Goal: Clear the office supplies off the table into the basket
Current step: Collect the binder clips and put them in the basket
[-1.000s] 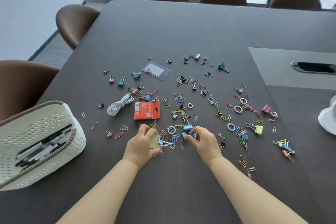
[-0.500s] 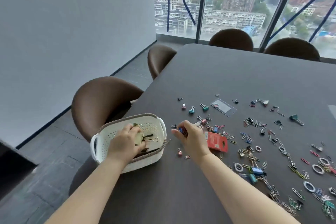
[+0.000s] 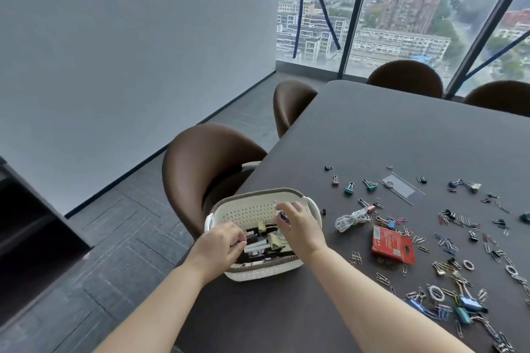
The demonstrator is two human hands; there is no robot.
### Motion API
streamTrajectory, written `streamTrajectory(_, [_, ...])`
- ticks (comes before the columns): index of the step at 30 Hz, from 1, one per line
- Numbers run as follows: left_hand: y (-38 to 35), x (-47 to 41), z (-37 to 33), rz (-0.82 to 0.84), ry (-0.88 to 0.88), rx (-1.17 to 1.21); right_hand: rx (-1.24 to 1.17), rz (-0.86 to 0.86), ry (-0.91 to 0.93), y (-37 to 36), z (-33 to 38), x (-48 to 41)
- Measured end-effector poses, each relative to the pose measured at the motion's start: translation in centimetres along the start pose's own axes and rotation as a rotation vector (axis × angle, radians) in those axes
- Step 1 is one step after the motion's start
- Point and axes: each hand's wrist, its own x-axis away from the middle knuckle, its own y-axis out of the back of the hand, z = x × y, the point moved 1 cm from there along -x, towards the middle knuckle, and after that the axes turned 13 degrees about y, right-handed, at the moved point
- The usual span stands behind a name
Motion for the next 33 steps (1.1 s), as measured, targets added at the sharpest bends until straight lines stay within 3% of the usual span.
streamTrajectory(3, [-0.2,0.3,0.8,-0.026,-0.037,-0.007,0.064,0.057,-0.002,-0.7,-0.4,0.2])
streamTrajectory(11, [-1.2,-1.3,-2.0,-0.121,-0.113,0.030,0.193,-0.177,-0.050,1.8,-1.6,2.7])
streamTrajectory(16, [-3.3,-2.4,-7.5,-0.180,-0.318,0.009,0.234,-0.276,-0.150,4.8,-5.2,7.8])
streamTrajectory(20, [-7.1,-2.2,-13.2,-0.184,-0.540,0.006,0.298,-0.268,-0.333,6.8,-9.7,14.3])
streamTrajectory(26, [-15.9,-0.6,-18.9,0.121,-0.709,-0.223,0.449,-0.173,-0.655,8.1,-14.5,25.5])
streamTrajectory(33, [-23.3,0.7,-22.4,0.526,-0.555,-0.532,0.490,-0.021,-0.990,8.9,-17.8,34.2])
